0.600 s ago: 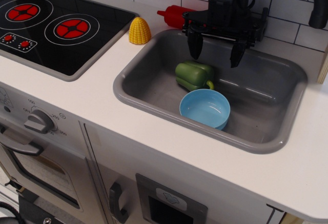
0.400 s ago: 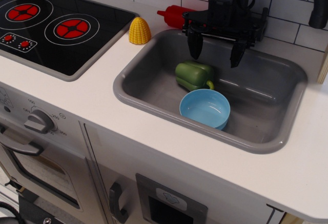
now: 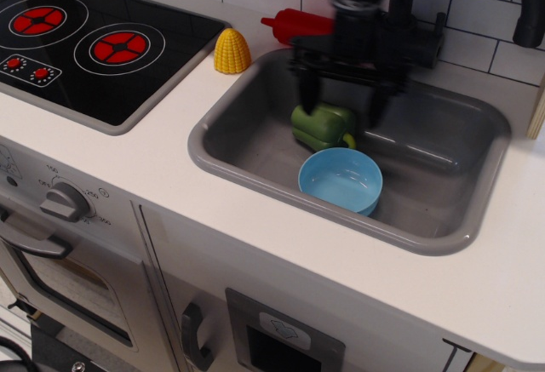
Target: Put corn in bowl sink
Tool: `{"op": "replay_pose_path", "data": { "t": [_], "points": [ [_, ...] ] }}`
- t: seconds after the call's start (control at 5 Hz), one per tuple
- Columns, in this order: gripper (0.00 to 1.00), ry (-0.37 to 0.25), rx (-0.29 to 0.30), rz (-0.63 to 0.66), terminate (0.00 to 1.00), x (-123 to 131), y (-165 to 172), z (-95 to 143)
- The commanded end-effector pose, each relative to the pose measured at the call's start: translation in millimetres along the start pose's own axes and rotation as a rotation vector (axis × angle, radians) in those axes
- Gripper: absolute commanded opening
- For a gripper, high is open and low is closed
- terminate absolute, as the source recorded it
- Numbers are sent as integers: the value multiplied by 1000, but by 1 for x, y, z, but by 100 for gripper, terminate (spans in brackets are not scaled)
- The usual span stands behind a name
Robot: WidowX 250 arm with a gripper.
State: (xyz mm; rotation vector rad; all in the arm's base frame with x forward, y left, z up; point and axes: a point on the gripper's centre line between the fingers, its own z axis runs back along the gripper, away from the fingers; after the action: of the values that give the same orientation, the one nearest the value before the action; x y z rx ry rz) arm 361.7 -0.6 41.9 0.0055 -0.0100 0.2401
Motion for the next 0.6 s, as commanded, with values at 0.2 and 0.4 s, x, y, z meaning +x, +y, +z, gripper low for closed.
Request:
{"op": "replay_pose_path", "data": {
  "t": [0.2, 0.4],
  "points": [
    [100, -285, -66, 93, 0, 23, 84, 52],
    [100, -325, -79, 132, 0, 27, 100, 60]
  ]
}}
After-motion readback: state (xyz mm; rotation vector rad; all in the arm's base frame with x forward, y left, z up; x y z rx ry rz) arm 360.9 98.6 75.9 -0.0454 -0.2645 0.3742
